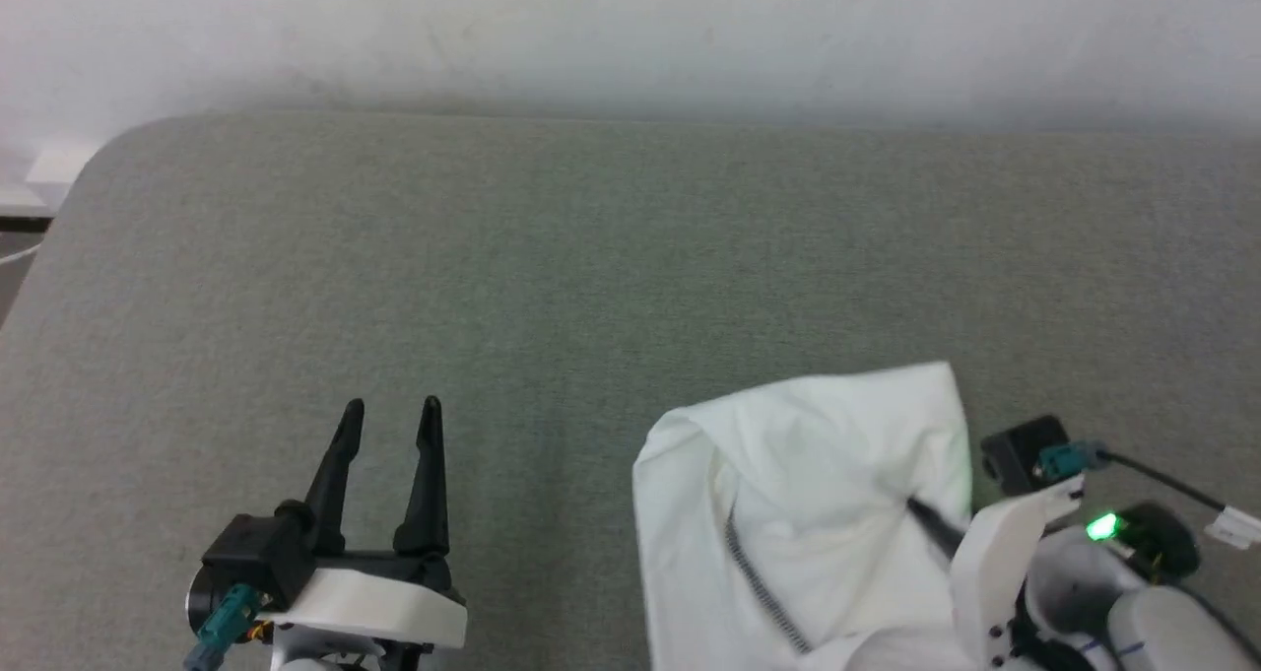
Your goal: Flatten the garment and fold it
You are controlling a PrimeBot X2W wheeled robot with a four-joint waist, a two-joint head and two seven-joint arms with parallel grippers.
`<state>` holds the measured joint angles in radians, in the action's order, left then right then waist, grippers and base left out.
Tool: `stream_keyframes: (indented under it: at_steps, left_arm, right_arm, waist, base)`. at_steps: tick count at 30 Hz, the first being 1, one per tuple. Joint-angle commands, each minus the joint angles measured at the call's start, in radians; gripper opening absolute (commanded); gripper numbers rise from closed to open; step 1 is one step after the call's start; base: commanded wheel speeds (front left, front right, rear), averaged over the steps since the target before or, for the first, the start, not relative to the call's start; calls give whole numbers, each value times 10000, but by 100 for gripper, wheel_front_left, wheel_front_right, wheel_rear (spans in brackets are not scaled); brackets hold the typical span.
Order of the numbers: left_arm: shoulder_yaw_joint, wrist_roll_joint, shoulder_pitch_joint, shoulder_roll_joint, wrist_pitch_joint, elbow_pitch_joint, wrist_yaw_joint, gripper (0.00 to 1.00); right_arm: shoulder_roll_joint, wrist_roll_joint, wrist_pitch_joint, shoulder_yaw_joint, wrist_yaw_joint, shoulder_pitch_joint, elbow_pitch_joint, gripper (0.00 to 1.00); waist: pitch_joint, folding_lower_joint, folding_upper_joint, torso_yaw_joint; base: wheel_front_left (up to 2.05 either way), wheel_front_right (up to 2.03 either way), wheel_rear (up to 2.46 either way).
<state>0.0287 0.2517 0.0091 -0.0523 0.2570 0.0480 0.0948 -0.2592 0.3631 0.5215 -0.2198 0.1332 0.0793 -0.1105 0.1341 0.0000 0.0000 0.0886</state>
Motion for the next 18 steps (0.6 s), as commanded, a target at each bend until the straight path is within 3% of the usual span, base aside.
stream_keyframes:
  at_steps: [1, 7, 11, 18]
  left_arm:
    - [48, -43, -79, 20, 47, -42, 7, 100]
    - [543, -102, -530, 20, 47, -161, 92, 100]
    - [839, -159, -1148, 20, 47, -180, 142, 100]
    - [1167, -574, -2468, 5, 47, -190, 257, 100]
  right_arm:
    - [-239, -203, -103, -6, -25, 320, 81, 0]
    - [-1693, -928, 46, -836, -25, 1521, 553, 0]
    - [-2974, -695, 66, -1263, -25, 2381, 519, 0]
    - [-4975, -663, -945, -1536, -25, 3617, -471, 0]
  waist:
    - [-22, 0, 0, -511]
    - [553, 0, 0, -1774]
    - [1178, 0, 0, -2497]
    - [2463, 0, 0, -3025]
  base:
    - [0, 0, 0]
    - [0, 0, 0]
    - [0, 0, 0]
    - [0, 0, 0]
